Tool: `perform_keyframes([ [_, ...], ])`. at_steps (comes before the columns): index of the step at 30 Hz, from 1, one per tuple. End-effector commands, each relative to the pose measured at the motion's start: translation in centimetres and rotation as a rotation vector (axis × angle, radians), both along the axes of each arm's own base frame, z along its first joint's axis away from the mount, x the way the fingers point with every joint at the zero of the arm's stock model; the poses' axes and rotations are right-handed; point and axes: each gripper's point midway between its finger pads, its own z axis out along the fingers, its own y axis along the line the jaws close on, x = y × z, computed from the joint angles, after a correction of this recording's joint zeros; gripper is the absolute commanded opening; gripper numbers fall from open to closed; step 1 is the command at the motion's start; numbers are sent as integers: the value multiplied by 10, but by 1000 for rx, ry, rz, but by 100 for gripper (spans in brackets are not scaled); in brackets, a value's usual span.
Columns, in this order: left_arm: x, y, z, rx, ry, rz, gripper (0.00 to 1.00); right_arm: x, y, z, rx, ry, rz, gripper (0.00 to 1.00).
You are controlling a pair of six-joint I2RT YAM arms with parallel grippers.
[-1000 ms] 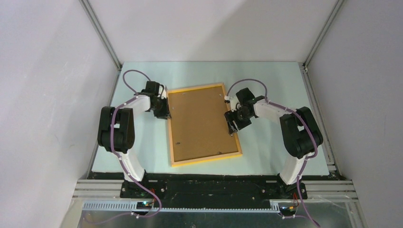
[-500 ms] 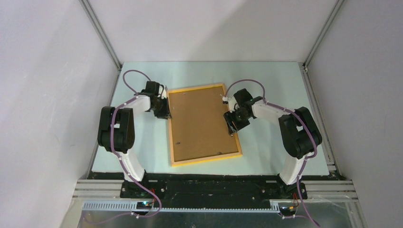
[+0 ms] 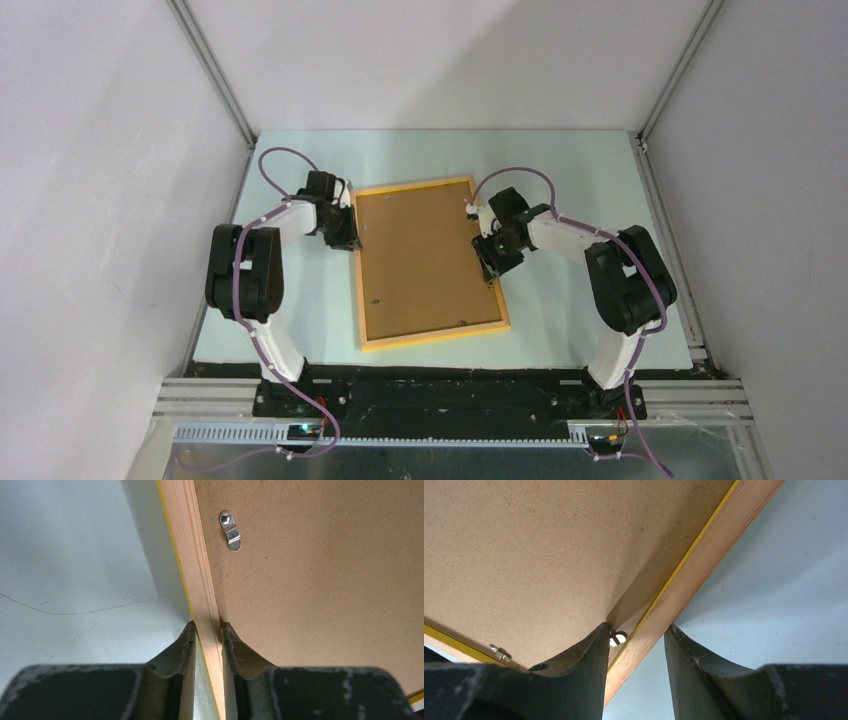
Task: Put the photo into the frame
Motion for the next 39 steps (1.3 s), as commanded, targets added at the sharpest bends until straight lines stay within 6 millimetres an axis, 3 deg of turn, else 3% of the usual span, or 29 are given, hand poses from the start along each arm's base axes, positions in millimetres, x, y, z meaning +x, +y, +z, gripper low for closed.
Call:
perform_keyframes([
  [1, 0, -12, 13, -57, -33, -32, 0, -1, -4, -9, -43, -10, 41, 44],
  [12, 2, -8, 16, -70, -37, -19, 0, -11, -9, -17, -55, 32, 103, 35],
  [23, 3, -9, 17, -83, -36, -15, 0, -20, -18, -22, -71, 74, 132, 35],
  [33, 4, -10, 19, -86, -42, -14, 0, -29, -19, -23, -86, 85, 170, 53],
  [39, 5, -9, 20, -86, -44, -12, 0, -33, -21, -24, -98, 87, 193, 56],
])
